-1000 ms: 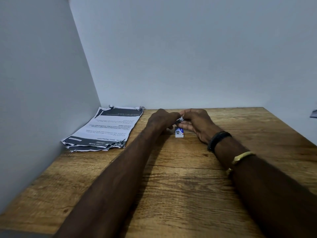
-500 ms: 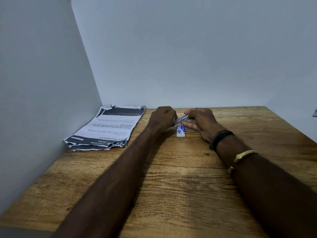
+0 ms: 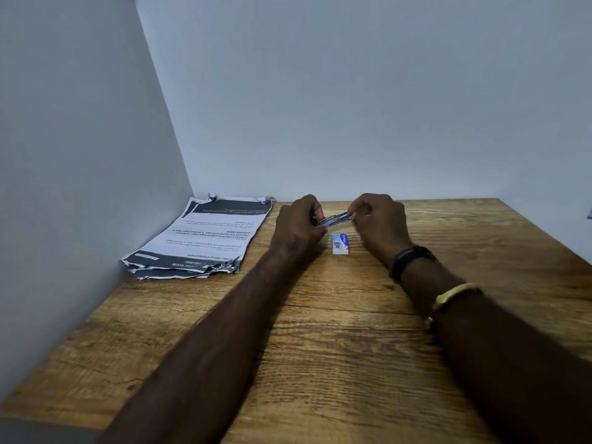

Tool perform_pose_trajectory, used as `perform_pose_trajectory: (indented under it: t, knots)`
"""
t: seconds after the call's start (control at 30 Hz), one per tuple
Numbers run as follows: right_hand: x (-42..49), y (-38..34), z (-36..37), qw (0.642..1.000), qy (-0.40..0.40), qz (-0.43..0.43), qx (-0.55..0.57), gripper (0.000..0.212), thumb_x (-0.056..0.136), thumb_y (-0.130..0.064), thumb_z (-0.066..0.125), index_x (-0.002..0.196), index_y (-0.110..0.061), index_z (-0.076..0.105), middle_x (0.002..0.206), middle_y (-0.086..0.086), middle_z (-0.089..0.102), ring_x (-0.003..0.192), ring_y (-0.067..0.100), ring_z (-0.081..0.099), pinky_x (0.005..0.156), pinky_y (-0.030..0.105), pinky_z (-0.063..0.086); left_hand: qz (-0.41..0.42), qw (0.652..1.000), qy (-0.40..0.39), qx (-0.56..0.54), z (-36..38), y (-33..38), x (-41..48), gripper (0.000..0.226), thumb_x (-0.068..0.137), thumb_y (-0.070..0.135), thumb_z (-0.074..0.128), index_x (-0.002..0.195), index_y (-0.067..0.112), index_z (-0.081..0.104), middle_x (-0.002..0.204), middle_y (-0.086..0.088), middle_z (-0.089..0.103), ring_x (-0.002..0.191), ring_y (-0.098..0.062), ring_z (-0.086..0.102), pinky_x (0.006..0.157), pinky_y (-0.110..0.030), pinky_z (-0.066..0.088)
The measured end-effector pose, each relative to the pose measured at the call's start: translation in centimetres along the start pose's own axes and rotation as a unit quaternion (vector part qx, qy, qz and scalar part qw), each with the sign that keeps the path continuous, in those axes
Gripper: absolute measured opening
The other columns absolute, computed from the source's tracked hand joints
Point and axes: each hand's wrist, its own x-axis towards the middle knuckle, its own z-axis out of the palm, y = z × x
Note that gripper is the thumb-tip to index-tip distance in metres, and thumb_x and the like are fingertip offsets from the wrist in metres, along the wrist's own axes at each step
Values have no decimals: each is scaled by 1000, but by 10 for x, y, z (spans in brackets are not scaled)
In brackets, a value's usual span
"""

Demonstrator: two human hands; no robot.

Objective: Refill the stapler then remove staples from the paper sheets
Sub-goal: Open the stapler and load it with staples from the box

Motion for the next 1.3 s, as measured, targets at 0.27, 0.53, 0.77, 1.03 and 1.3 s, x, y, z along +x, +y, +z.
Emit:
perform_pose_trajectory:
  t: [0.27,0.53,0.77,1.03,1.3]
  knots:
    - [-8,-9,-4,981,-1,-101,-166,26,93,-7,56,104,-16,78,97,9,75,94,30,65,76,35,51,9,1000,12,-17,-3,1,-3,29,76,6,81,78,23,58,82,-1,73,79,-18,70,74,-39,59]
    - [-10,-12,-3,973,-6,-119,-200,35,88,-5,58,114,-24,74,112,6,70,104,31,63,80,38,49,0,998,55,-41,-4,1,-4,34,72,6,82,74,28,55,80,-1,74,78,-17,72,74,-35,59]
    - [-14,-13,0,979,-45,-138,-143,43,81,-2,56,110,-29,74,117,-3,69,114,25,58,88,43,51,3,997,60,-43,-2,1,-3,29,72,5,79,75,23,57,77,-2,73,76,-19,71,72,-38,57]
    - [-14,-9,4,980,-42,-152,-125,42,80,-1,57,107,-28,74,116,0,70,112,25,58,89,43,53,5,999,41,-32,-2,0,-3,31,76,8,82,77,24,56,78,1,70,75,-17,69,67,-30,54]
    - [-10,-17,5,991,14,-82,-103,14,86,-31,65,93,-27,75,100,-1,71,91,20,63,72,34,52,12,999,29,3,1,5,-8,25,77,9,79,82,22,58,79,2,71,78,-20,68,75,-42,56]
